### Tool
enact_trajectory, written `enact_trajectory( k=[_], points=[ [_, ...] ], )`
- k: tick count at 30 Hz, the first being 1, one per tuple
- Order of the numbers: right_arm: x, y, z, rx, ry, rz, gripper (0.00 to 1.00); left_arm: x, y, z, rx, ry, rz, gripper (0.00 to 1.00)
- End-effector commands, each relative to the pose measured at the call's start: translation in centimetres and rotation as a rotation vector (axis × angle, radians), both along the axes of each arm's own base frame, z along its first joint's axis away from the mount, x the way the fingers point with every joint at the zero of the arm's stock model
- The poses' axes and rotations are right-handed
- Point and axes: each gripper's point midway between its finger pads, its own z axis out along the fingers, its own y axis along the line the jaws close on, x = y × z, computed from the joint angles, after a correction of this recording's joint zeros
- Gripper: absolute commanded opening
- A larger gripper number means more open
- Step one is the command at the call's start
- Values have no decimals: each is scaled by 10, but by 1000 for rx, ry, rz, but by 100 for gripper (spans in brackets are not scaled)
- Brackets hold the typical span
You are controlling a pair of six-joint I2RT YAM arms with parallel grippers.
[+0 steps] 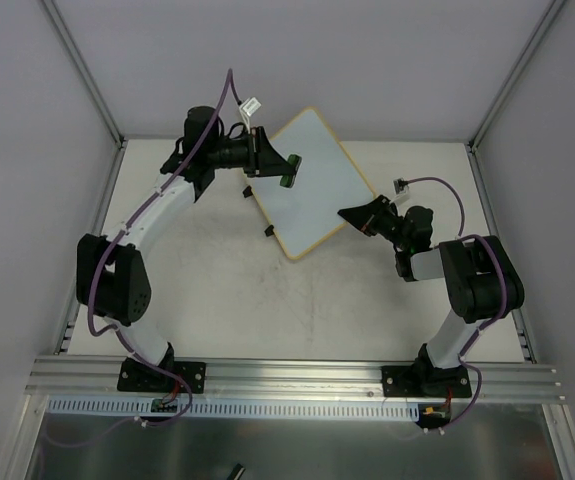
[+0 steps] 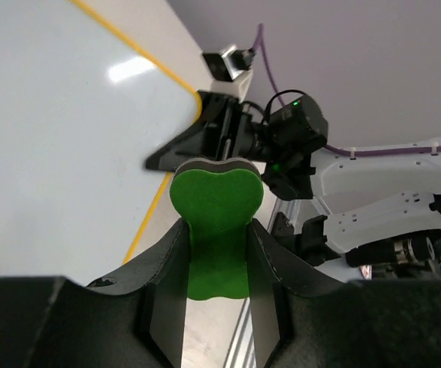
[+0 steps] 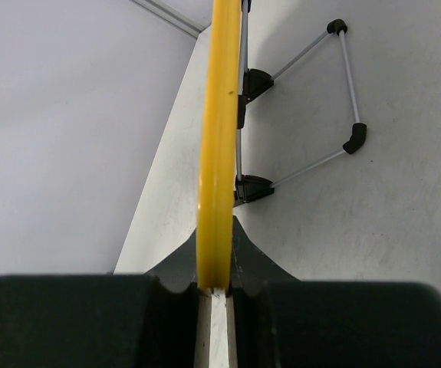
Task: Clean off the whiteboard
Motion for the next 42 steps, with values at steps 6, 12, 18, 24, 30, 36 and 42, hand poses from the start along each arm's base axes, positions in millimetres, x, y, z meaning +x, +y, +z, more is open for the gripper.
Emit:
enact_trajectory(
  k=[6,12,18,24,30,36,42],
  points=[
    [-14,16,49,48,-183,102,0,-12,107,-129,534,320,473,0],
    [-14,18,48,49,-182,106,0,-42,142,-190,737,446,546,0],
    [-14,19,50,50,-184,109,0,-55,173,-245,915,536,624,6],
    [-14,20,51,50,-187,112,0,-56,181,-272,998,573,620,21],
    [-11,20,50,25,-165,110,0,-56,181,-284,1019,589,601,30],
    [-13,21,51,7,-161,113,0,-55,180,-277,993,552,606,86],
    [-14,23,54,12,-164,125,0,-51,182,-267,979,519,635,99]
  ],
)
